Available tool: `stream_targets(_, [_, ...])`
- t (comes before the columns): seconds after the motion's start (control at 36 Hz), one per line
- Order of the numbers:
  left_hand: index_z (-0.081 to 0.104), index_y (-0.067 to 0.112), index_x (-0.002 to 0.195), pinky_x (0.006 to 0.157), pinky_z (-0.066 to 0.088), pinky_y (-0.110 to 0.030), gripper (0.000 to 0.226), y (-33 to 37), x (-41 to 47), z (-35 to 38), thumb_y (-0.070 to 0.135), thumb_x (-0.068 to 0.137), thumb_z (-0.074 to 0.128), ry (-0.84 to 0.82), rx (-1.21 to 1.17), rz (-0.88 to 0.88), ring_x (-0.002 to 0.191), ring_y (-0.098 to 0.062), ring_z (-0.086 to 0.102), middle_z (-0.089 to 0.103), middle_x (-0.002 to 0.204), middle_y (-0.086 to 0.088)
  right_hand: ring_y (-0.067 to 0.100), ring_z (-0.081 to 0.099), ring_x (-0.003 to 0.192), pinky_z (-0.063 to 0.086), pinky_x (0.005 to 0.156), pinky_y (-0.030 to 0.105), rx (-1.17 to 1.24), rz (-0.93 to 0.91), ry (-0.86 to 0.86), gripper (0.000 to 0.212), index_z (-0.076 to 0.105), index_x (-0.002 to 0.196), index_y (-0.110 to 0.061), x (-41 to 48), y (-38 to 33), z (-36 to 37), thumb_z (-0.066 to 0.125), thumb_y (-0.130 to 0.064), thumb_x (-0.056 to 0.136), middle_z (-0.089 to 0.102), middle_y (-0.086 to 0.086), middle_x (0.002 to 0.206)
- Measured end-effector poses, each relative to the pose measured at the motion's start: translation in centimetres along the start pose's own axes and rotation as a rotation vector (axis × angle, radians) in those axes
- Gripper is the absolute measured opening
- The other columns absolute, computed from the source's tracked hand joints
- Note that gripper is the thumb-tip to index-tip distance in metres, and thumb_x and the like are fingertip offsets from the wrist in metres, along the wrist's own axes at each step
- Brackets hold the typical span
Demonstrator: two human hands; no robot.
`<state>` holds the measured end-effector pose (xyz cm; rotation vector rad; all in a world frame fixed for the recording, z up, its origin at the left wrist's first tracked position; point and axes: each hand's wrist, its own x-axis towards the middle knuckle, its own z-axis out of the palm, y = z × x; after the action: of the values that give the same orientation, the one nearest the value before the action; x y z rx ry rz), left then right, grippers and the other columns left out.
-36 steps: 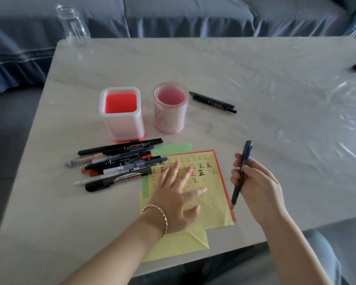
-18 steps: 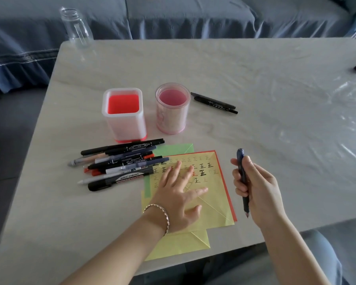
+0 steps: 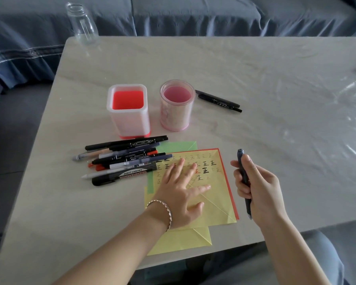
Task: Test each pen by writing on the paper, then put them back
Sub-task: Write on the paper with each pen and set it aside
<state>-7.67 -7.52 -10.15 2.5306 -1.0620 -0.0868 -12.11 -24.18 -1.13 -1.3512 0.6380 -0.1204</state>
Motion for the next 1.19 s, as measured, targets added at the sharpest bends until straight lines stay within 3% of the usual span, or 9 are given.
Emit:
stream_targets(0.17, [0.06, 0.04, 0.115, 0.108, 0.01, -0.045, 0.043, -0.2, 0.0, 0.2, 0.047, 0.076, 0.045, 0.017, 0.0, 0.015, 0.134, -0.042, 0.024, 0.041, 0.141, -0.014, 0.007, 0.029, 0.045, 0.025, 0.043, 0.018, -0.004, -0.01, -0.004, 0.032, 0.067, 0.088, -0.008, 0.1, -0.2, 0.0, 0.047, -0.033, 0.091, 0.044, -0.002, 0.056])
stream_targets(0.31, [0.054, 0.042, 0.122, 0.111, -0.003, -0.044, 0.049, -0.1, 0.0, 0.1, 0.051, 0.078, 0.036, -0.017, -0.014, 0.0, 0.14, -0.036, 0.003, 0.024, 0.15, -0.01, 0.012, 0.043, 0.058, 0.038, 0.06, 0.024, 0.005, 0.02, 0.012, 0.022, 0.064, 0.095, -0.009, 1.3, -0.9, 0.3, 0.042, -0.009, 0.097, 0.051, 0.001, 0.072])
stream_targets(0.42, [0.06, 0.033, 0.117, 0.109, 0.009, -0.045, 0.044, -0.2, -0.1, 0.4, 0.045, 0.078, 0.044, 0.003, -0.03, 0.019, 0.135, -0.037, 0.025, 0.041, 0.142, -0.015, 0.01, 0.058, 0.058, 0.051, 0.075, 0.029, 0.078, -0.016, 0.08, 0.017, 0.061, 0.088, -0.006, 2.8, -2.8, 1.1, 0.045, -0.004, 0.095, 0.058, 0.0, 0.074])
stream_targets(0.58, [0.043, 0.011, 0.123, 0.099, 0.036, -0.038, 0.039, -0.2, -0.3, -0.8, 0.023, 0.086, 0.045, 0.388, -0.269, -0.047, 0.12, -0.019, 0.046, 0.055, 0.127, -0.01, 0.011, 0.056, 0.066, 0.052, 0.075, 0.029, 0.052, -0.041, 0.059, 0.009, 0.061, 0.083, -0.009, 3.8, -4.9, 2.4, 0.055, -0.01, 0.09, 0.059, 0.003, 0.074])
stream_targets(0.72, [0.036, 0.011, 0.127, 0.108, 0.028, -0.029, 0.04, -0.1, -0.3, -4.9, 0.017, 0.088, 0.039, 0.806, -0.312, -0.237, 0.125, -0.021, 0.037, 0.042, 0.132, -0.009, 0.007, 0.058, 0.06, 0.049, 0.062, 0.021, -0.105, -0.066, -0.001, 0.006, 0.065, 0.085, -0.012, 2.6, -4.4, 4.6, 0.06, -0.01, 0.087, 0.067, 0.0, 0.067])
stream_targets(0.86, [0.037, 0.009, 0.131, 0.109, 0.025, -0.037, 0.041, -1.5, 0.1, -7.3, 0.026, 0.094, 0.037, 0.576, 0.0, -0.114, 0.126, -0.024, 0.04, 0.048, 0.133, -0.013, 0.013, 0.055, 0.058, 0.045, 0.059, 0.024, -0.117, -0.02, -0.186, 0.016, 0.065, 0.08, -0.008, 0.8, -3.3, 7.2, 0.054, -0.012, 0.09, 0.07, 0.005, 0.065])
stream_targets(0.94, [0.045, 0.014, 0.121, 0.092, 0.036, -0.028, 0.034, -2.4, 0.2, -7.5, 0.033, 0.096, 0.031, 0.449, 0.033, -0.098, 0.094, -0.02, 0.063, 0.066, 0.104, -0.003, 0.012, 0.055, 0.058, 0.042, 0.056, 0.021, -0.118, 0.001, -0.306, 0.018, 0.066, 0.08, -0.007, 0.4, -3.1, 8.2, 0.053, -0.013, 0.09, 0.07, 0.006, 0.067])
stream_targets(1.06, [0.058, 0.011, 0.109, 0.065, 0.049, -0.026, 0.028, -4.3, -0.2, -7.7, 0.018, 0.086, 0.044, 0.427, 0.139, -0.152, 0.066, -0.016, 0.063, 0.063, 0.076, 0.002, 0.007, 0.057, 0.059, 0.046, 0.055, 0.017, -0.334, -0.107, -0.411, 0.009, 0.066, 0.091, -0.015, 1.8, -3.2, 8.1, 0.057, -0.015, 0.089, 0.072, 0.0, 0.071])
stream_targets(1.19, [0.07, 0.0, 0.095, 0.055, 0.054, -0.036, 0.037, -7.8, -1.5, -8.1, -0.012, 0.06, 0.077, 0.442, 0.144, -0.312, 0.062, -0.028, 0.059, 0.058, 0.076, -0.012, 0.01, 0.06, 0.074, 0.049, 0.076, 0.026, -0.69, -0.266, -0.168, 0.015, 0.067, 0.1, -0.016, 8.7, -3.1, 6.2, 0.06, -0.015, 0.086, 0.071, -0.001, 0.088])
